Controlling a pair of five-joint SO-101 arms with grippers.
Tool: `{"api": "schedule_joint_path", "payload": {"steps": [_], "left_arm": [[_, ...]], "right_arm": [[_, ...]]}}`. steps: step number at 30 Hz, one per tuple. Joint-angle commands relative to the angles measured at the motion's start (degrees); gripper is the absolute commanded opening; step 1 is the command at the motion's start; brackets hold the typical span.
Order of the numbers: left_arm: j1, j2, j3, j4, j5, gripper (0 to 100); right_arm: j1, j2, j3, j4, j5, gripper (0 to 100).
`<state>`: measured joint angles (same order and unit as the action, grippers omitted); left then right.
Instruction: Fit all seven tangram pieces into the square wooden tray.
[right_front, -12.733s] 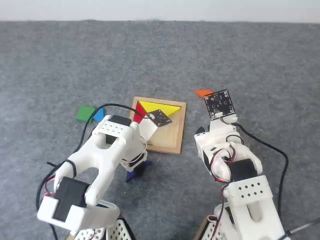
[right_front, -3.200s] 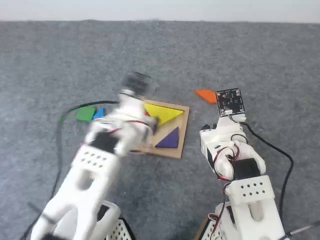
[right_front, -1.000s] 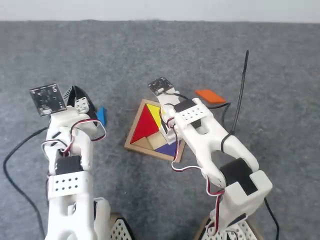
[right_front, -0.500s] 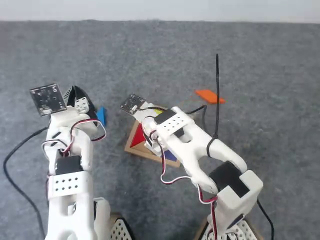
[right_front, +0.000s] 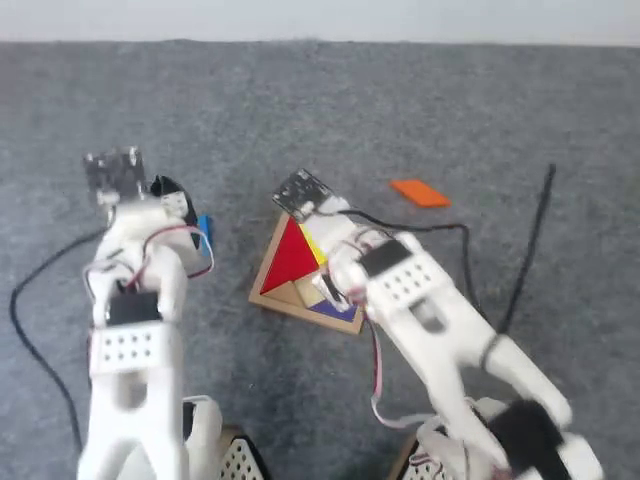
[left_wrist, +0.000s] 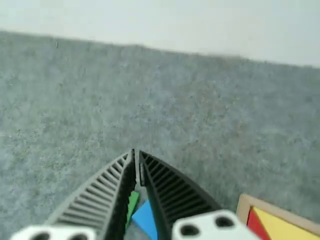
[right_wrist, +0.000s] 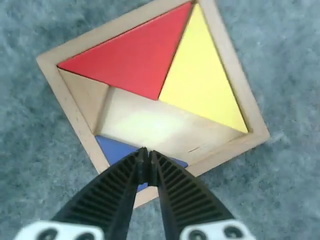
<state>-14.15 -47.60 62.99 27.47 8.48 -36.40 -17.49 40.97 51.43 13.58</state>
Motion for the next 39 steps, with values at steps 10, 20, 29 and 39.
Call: {"api": "schedule_joint_path", "payload": {"steps": [10, 20, 29, 39], "left_arm": [[-1.14, 48.18, -42.07, 25.05, -5.19, 2], [-7.12, 64.26, -57.98, 38.59, -17.23, 13], [-7.38, 72.35, -62.99, 39.65, -29.01, 21], [-10.55, 83.25, -79.6, 48.18, -32.18, 21]], "right_arm": [[6.99, -11.3, 11.78, -12.26, -1.85, 1.6], [7.52, -11.38, 11.96, -12.09, -1.76, 1.6], [7.43, -11.3, 11.96, -12.18, -1.76, 1.6], [7.52, -11.3, 11.96, -12.18, -1.76, 1.6]]}}
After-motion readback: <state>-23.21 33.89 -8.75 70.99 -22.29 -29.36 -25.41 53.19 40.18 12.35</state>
